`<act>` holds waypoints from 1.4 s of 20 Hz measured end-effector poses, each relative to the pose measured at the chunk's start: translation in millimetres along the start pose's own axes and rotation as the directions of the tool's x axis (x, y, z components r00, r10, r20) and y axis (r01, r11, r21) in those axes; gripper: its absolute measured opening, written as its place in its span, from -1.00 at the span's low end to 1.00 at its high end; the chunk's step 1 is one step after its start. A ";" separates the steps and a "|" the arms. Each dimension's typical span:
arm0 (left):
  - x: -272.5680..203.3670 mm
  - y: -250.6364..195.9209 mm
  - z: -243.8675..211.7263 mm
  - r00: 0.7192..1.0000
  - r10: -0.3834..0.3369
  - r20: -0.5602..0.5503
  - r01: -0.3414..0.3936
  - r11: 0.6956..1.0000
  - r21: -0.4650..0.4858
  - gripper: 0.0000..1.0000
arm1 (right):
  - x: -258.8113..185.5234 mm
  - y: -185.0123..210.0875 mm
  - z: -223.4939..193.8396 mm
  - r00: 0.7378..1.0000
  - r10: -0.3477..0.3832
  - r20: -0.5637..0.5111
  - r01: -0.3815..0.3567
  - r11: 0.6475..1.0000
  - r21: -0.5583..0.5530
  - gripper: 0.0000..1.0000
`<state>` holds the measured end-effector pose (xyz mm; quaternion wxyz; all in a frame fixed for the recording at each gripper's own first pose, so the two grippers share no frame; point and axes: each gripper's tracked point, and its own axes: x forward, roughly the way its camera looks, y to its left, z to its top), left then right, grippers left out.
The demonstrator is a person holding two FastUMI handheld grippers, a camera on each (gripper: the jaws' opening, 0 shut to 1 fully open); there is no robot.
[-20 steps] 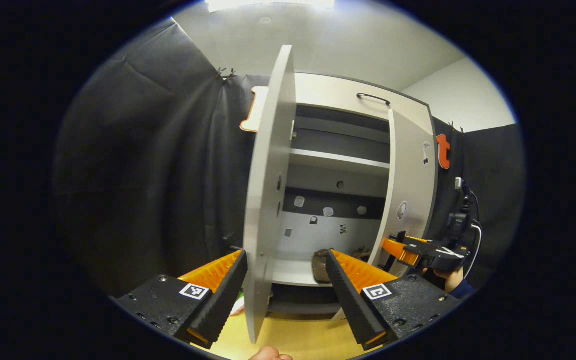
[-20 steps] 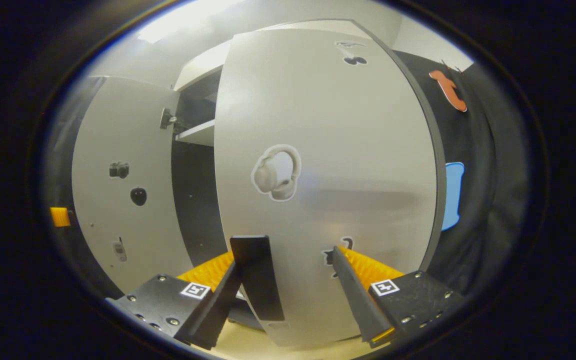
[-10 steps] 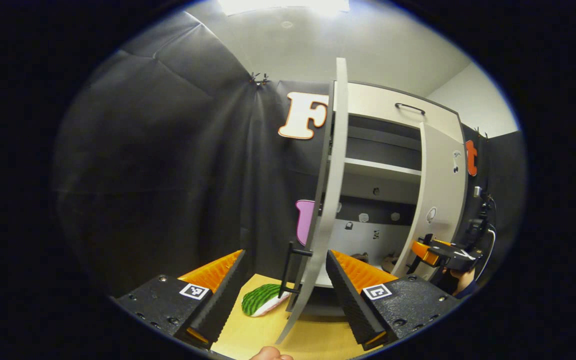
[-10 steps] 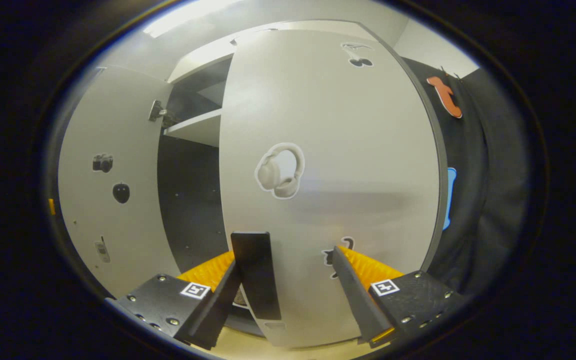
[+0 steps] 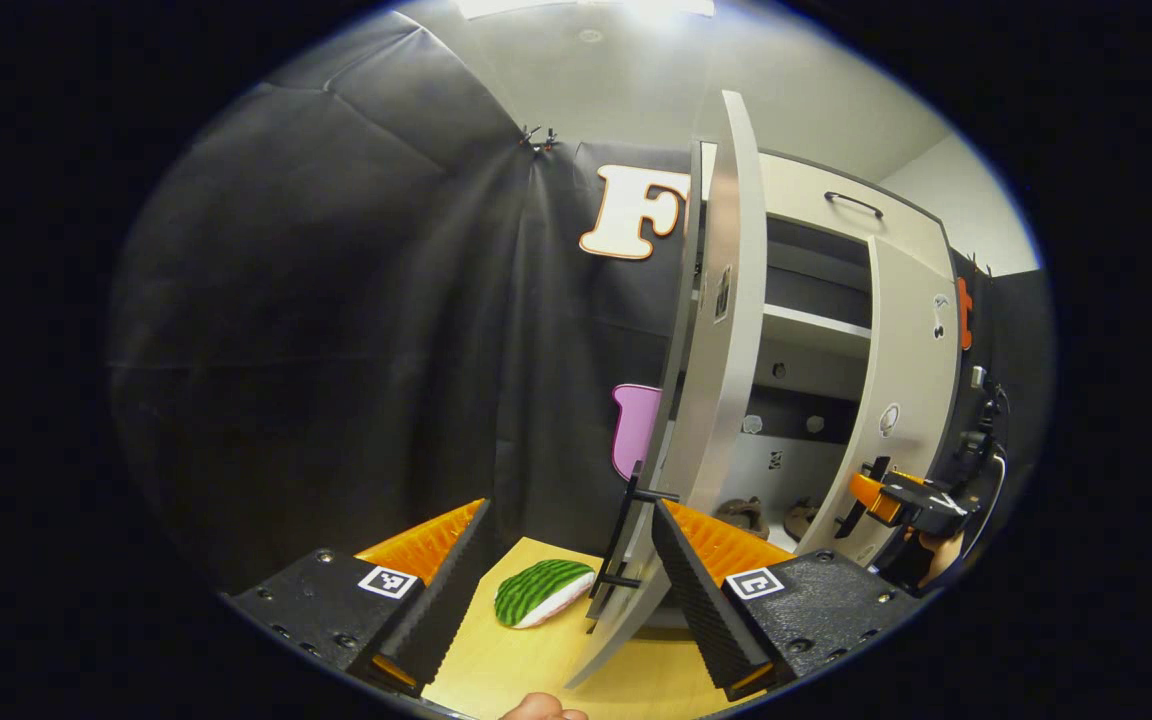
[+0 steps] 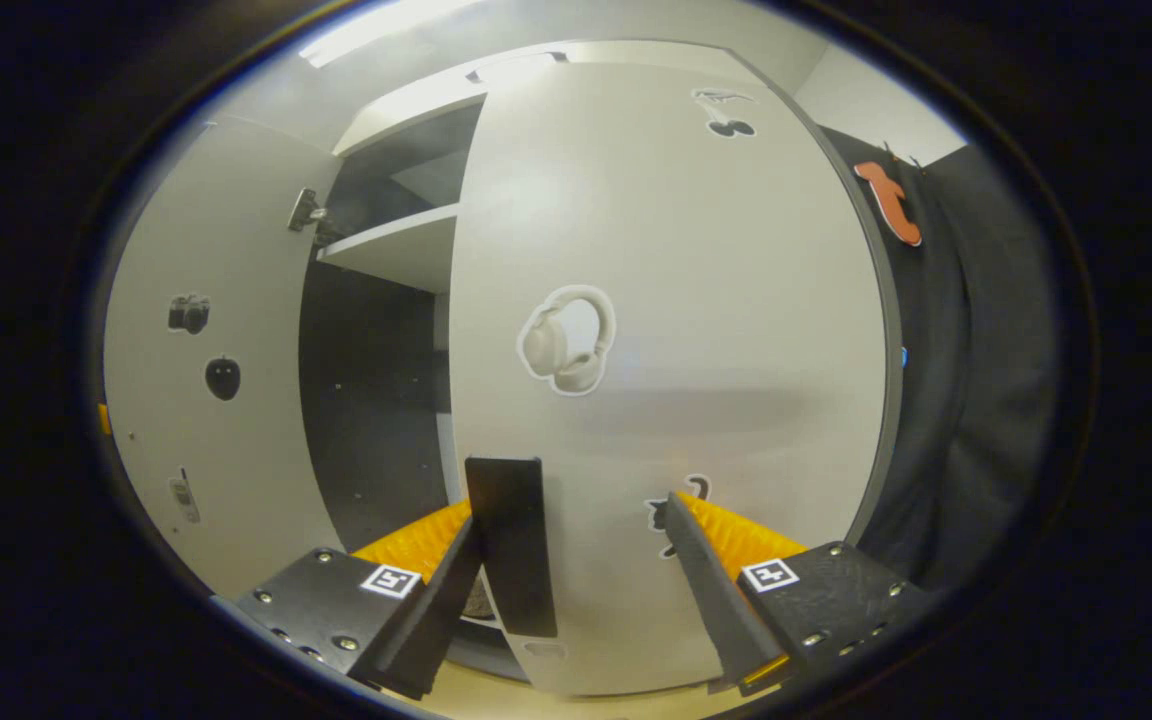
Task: Grab one shoe with the right hand and put it into the shoe cabinet, grab the other shoe with the left hand and put it into the shoe cabinet; then close the right door with the right hand and the left door with the left hand.
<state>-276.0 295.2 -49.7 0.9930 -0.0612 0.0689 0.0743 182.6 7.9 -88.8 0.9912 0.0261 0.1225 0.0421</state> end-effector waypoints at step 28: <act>27.5 -17.4 -29.9 0.978 -0.205 -0.045 0.201 0.976 -0.079 0.79 | 14.4 0.6 -37.2 0.996 -0.084 -0.034 0.082 0.994 -0.069 1.00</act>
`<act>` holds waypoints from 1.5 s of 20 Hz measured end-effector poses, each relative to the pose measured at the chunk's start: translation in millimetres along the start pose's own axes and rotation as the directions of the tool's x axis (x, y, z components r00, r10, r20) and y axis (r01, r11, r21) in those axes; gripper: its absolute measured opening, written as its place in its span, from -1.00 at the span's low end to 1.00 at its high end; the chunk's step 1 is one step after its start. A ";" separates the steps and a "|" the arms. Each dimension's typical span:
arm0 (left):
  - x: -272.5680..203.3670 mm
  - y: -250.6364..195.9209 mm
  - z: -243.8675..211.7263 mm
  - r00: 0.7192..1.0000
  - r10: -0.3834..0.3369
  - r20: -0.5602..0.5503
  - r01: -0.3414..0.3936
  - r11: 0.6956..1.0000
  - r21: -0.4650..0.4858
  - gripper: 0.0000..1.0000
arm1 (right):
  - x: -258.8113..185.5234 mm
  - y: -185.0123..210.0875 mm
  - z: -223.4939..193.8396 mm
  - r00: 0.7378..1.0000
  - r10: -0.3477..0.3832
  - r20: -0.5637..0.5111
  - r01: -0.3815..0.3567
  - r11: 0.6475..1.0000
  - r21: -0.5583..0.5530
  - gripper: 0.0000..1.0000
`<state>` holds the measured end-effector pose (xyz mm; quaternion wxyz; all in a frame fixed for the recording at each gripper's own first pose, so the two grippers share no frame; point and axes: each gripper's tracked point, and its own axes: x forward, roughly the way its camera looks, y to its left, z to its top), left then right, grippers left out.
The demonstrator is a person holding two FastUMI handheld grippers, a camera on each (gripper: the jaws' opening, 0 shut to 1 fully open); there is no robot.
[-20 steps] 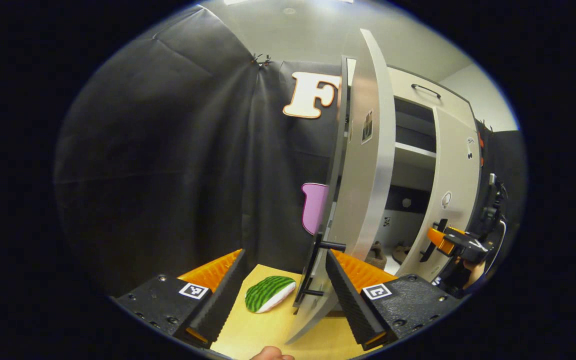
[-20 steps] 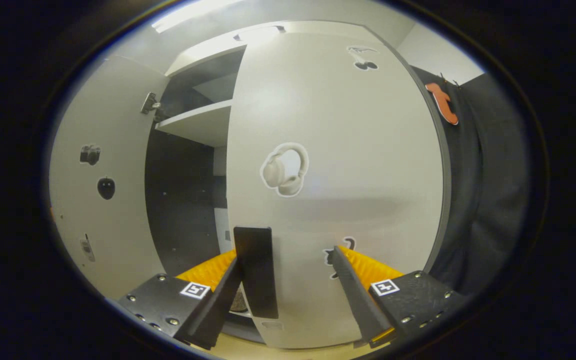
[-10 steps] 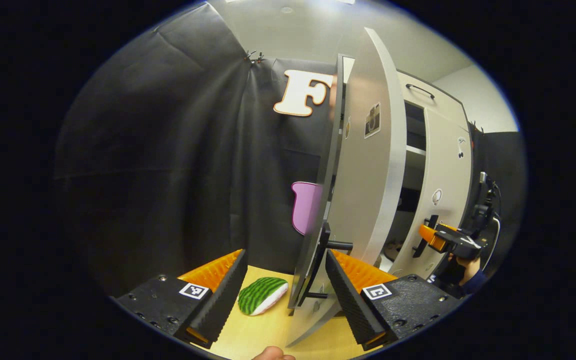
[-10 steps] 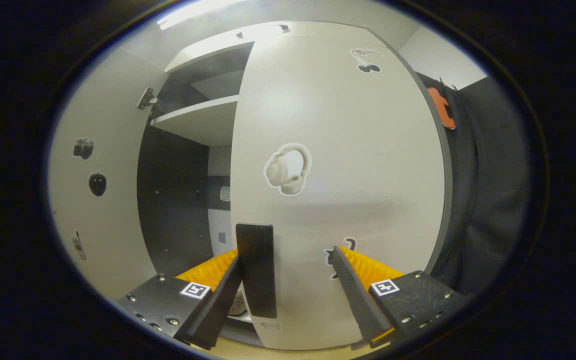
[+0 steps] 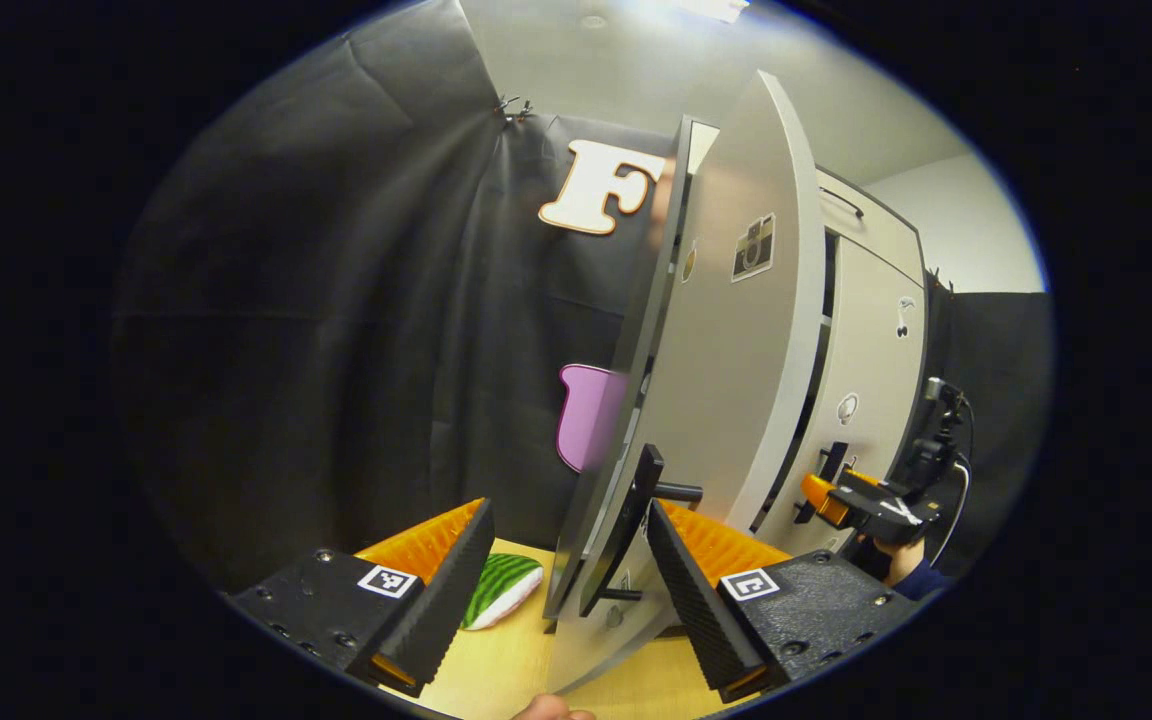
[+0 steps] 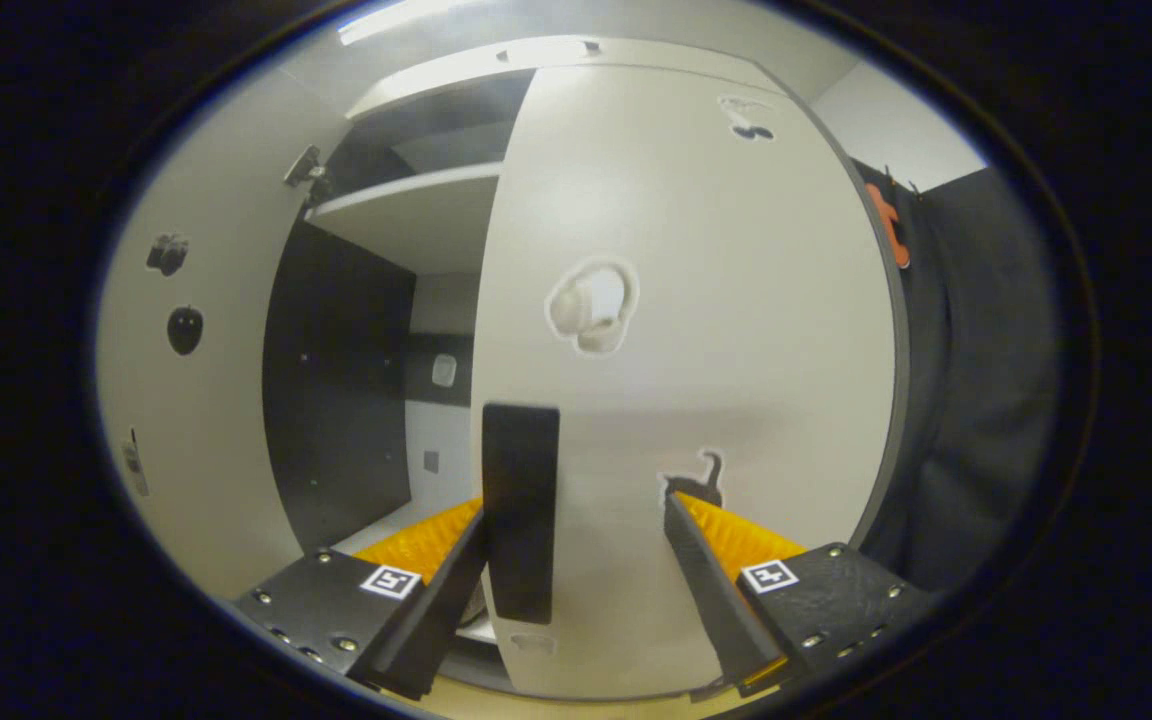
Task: Grab one shoe with the right hand and put it into the shoe cabinet, grab the other shoe with the left hand and put it into the shoe cabinet; then close the right door with the right hand and the left door with the left hand.
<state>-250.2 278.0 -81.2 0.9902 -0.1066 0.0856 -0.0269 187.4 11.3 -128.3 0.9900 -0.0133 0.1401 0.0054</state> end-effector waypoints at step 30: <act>93.1 -185.5 -48.7 0.959 -0.272 -0.073 0.281 0.946 0.162 1.00 | -137.3 -166.4 21.4 0.970 -0.207 0.130 0.211 0.977 -0.023 1.00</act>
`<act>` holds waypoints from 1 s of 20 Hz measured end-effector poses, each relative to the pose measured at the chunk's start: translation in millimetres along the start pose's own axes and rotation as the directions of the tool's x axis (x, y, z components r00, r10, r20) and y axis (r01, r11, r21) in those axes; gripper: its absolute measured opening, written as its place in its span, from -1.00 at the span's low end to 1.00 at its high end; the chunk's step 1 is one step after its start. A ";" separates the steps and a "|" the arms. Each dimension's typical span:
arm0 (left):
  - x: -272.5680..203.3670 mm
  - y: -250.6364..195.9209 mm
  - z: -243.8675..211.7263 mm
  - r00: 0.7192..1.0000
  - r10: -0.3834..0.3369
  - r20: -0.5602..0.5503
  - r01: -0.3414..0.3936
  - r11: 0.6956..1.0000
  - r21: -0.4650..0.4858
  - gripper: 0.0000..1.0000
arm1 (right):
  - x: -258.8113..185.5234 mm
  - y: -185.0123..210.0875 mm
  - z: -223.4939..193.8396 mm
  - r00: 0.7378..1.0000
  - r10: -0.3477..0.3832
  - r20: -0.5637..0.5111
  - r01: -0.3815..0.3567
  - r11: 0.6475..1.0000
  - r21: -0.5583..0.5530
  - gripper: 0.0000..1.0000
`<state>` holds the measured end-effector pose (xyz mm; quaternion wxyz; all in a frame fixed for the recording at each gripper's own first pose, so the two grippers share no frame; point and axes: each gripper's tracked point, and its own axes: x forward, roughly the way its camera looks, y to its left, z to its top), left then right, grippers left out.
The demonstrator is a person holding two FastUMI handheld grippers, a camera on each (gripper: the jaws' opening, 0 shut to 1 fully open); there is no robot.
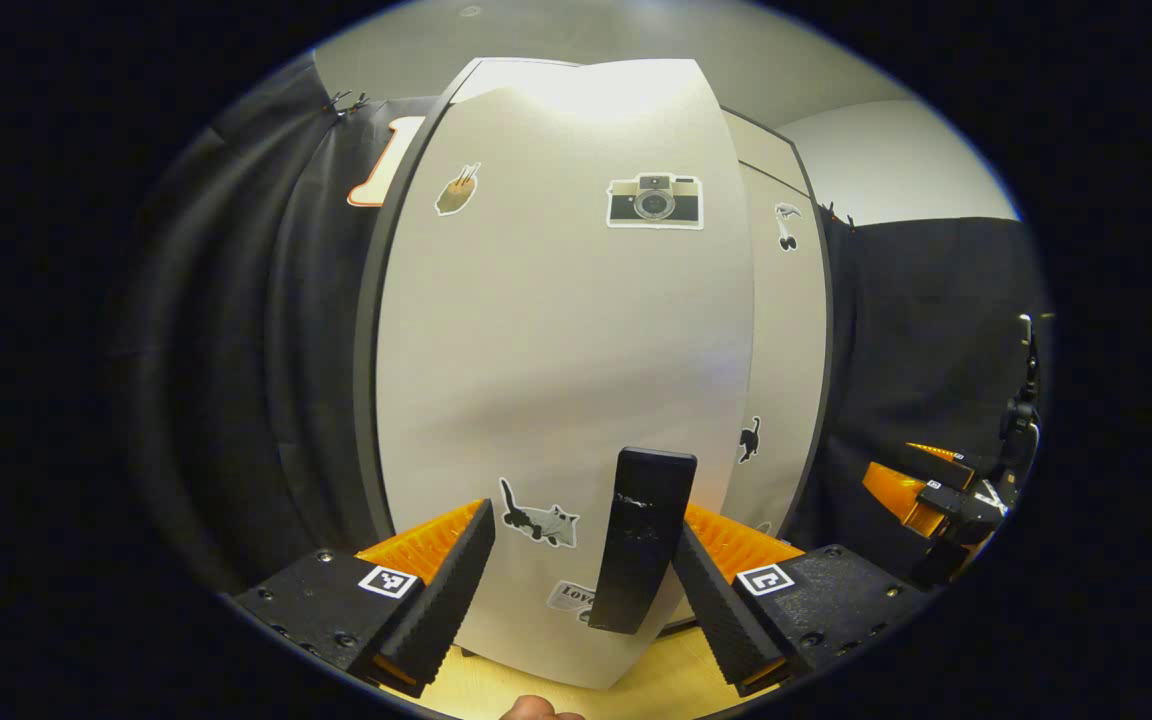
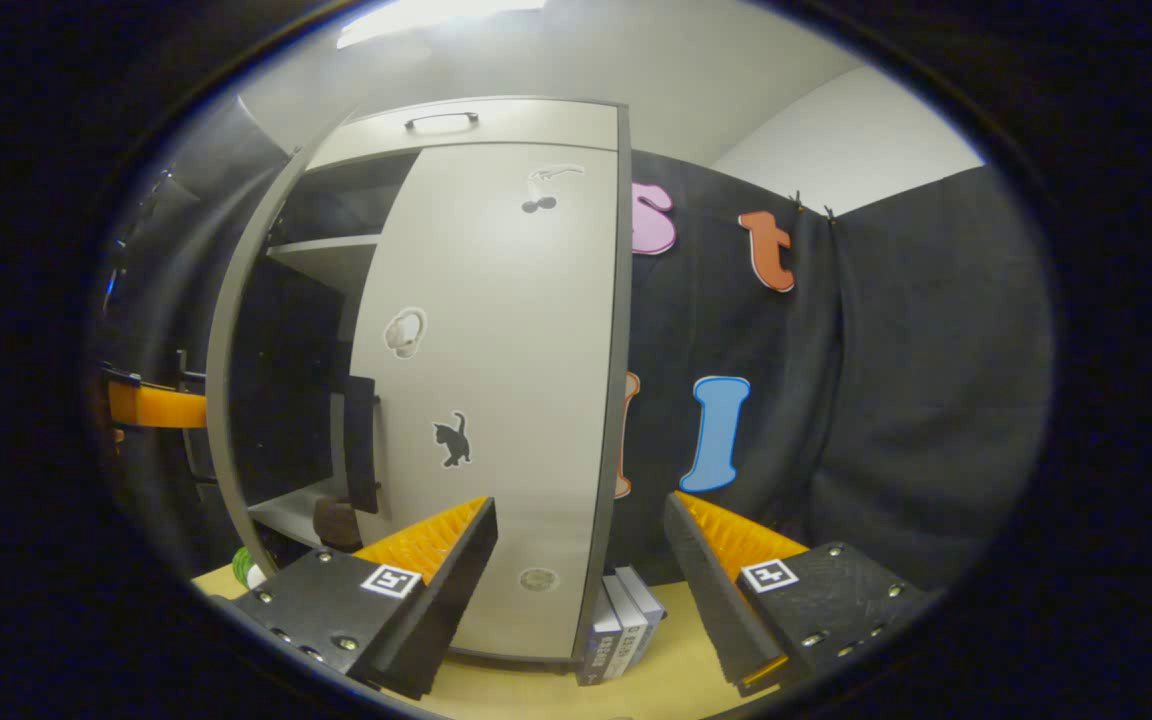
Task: Grab one shoe with the right hand and put it into the shoe cabinet, grab the other shoe with the left hand and put it into the shoe cabinet; then close the right door with the right hand and the left door with the left hand.
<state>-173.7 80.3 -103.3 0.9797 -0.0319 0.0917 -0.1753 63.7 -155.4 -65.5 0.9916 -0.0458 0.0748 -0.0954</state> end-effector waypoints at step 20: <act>75.5 -14.4 -1.8 0.997 0.070 0.017 -0.071 0.996 0.058 1.00 | 9.8 -42.0 -28.9 0.993 -0.091 -0.077 0.096 0.993 0.064 1.00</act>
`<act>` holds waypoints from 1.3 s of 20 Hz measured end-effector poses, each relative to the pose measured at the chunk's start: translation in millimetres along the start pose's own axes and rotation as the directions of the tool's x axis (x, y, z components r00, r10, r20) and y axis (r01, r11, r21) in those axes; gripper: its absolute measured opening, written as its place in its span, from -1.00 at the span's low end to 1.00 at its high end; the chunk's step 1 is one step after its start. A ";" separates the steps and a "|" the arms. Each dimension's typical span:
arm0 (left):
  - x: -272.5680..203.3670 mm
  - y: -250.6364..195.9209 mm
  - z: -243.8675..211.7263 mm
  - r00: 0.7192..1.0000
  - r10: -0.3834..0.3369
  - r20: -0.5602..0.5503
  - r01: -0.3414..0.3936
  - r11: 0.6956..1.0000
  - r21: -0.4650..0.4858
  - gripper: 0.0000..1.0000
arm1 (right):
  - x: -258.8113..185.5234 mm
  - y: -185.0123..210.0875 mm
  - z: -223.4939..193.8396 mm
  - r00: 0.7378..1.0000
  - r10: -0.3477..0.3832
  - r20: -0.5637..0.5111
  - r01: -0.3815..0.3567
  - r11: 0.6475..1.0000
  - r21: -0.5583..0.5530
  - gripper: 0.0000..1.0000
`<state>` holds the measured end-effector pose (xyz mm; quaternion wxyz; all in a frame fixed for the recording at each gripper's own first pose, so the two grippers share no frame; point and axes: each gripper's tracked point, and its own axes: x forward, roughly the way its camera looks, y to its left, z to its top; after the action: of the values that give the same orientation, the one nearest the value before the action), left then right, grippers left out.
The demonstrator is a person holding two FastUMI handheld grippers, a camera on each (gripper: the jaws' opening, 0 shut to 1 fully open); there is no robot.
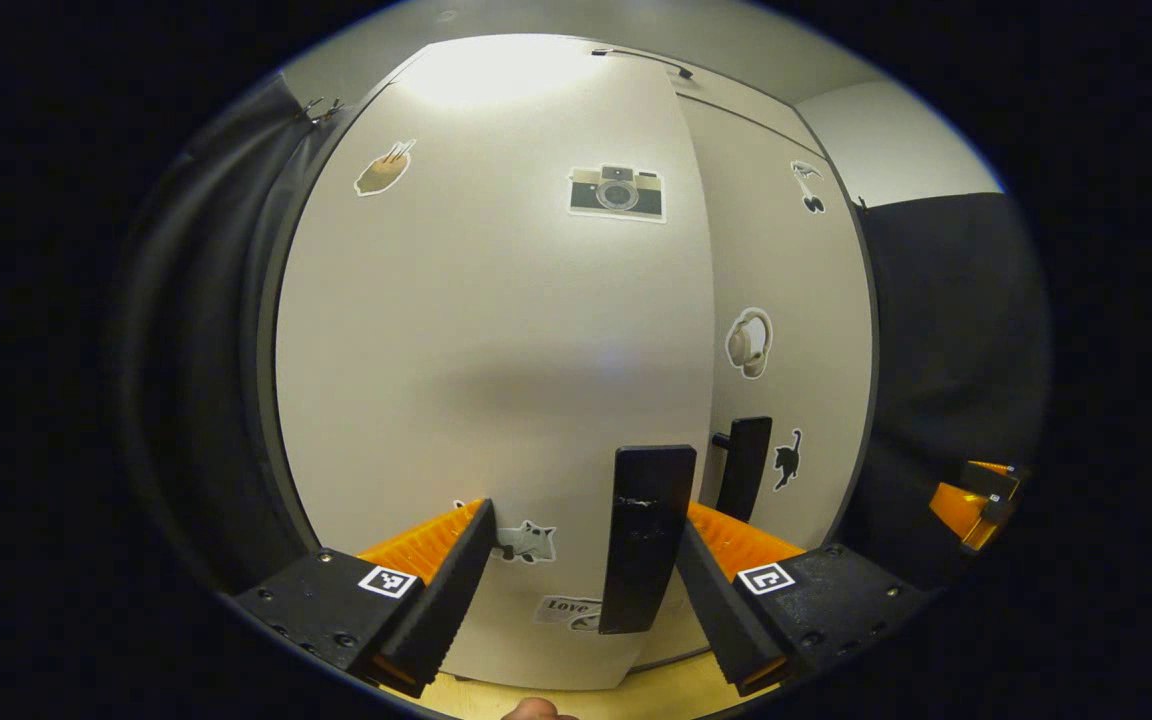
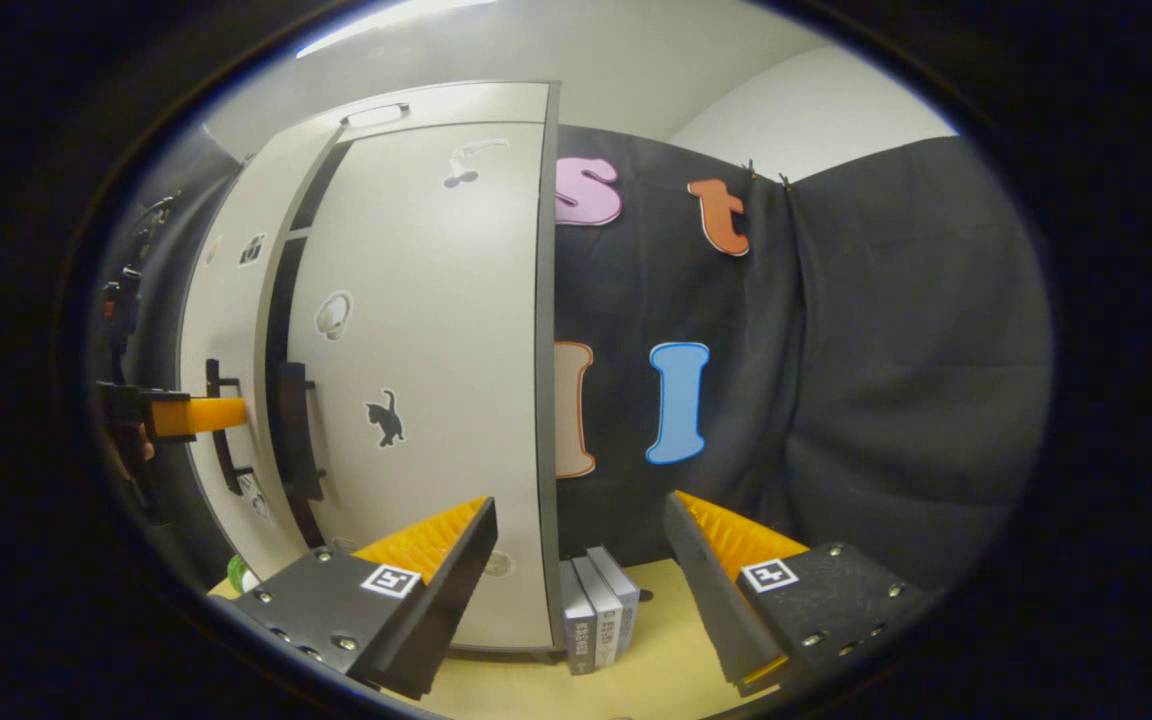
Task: Grab one shoe with the right hand and put it into the shoe cabinet, grab the other shoe with the left hand and put it into the shoe cabinet; then close the right door with the right hand and the left door with the left hand.
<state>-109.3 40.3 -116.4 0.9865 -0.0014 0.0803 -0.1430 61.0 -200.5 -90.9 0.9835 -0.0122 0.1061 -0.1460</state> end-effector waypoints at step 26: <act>-11.2 1.2 10.1 0.999 0.038 -0.018 -0.038 0.999 0.007 1.00 | -10.6 8.2 20.9 0.999 0.038 0.003 -0.038 0.997 0.070 0.96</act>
<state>-118.0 44.4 -104.8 0.9883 0.0050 0.0888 -0.1243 57.9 -189.7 -68.7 0.9861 0.0242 0.1002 -0.1306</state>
